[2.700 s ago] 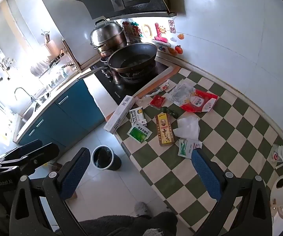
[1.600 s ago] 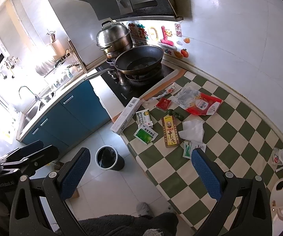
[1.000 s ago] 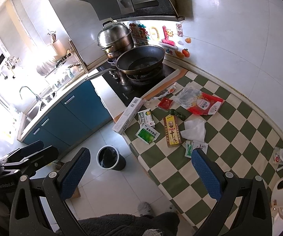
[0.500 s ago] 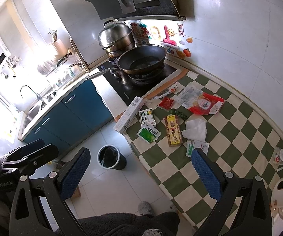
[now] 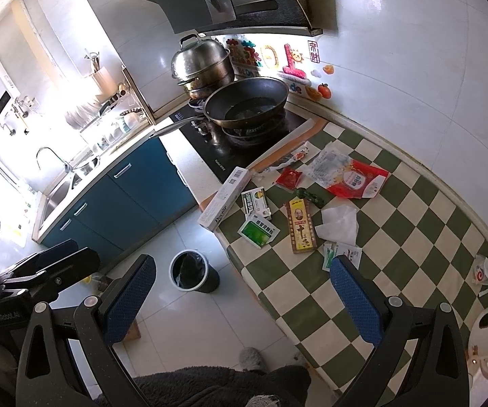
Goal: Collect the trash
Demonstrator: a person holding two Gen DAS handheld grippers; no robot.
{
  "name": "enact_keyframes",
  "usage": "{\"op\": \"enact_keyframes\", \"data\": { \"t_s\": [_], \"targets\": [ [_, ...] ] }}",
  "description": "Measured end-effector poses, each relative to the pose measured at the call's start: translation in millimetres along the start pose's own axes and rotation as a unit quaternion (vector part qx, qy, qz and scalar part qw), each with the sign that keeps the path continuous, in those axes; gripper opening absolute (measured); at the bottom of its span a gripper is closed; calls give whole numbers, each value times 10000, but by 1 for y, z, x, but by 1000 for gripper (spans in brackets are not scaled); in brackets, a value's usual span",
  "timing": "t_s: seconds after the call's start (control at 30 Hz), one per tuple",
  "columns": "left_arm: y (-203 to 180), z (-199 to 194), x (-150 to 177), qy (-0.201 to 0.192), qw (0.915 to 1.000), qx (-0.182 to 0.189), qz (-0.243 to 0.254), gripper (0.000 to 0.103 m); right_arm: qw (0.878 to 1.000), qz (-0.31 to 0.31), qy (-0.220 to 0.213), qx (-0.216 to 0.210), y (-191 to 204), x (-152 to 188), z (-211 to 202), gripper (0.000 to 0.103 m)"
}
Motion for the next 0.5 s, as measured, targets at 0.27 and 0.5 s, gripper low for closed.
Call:
{"op": "enact_keyframes", "data": {
  "t_s": [0.27, 0.5],
  "targets": [
    [-1, 0, 0, -21, 10000, 43, -15, 103, 10000, -4, 22, -3, 0, 1, 1, 103],
    [5, 0, 5, -2, 9999, 128, -20, 103, 10000, 15, 20, -4, 0, 0, 1, 103]
  ]
}}
Point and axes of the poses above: each gripper's, at about its wrist camera, not at the fingertips, and z roughly the way its jaws point, y to its left, x to its underside, the point moved 5 cm from there along z, roughly the way its jaws point, and after that the axes turned 4 degrees about -y, right-handed, at the moved point
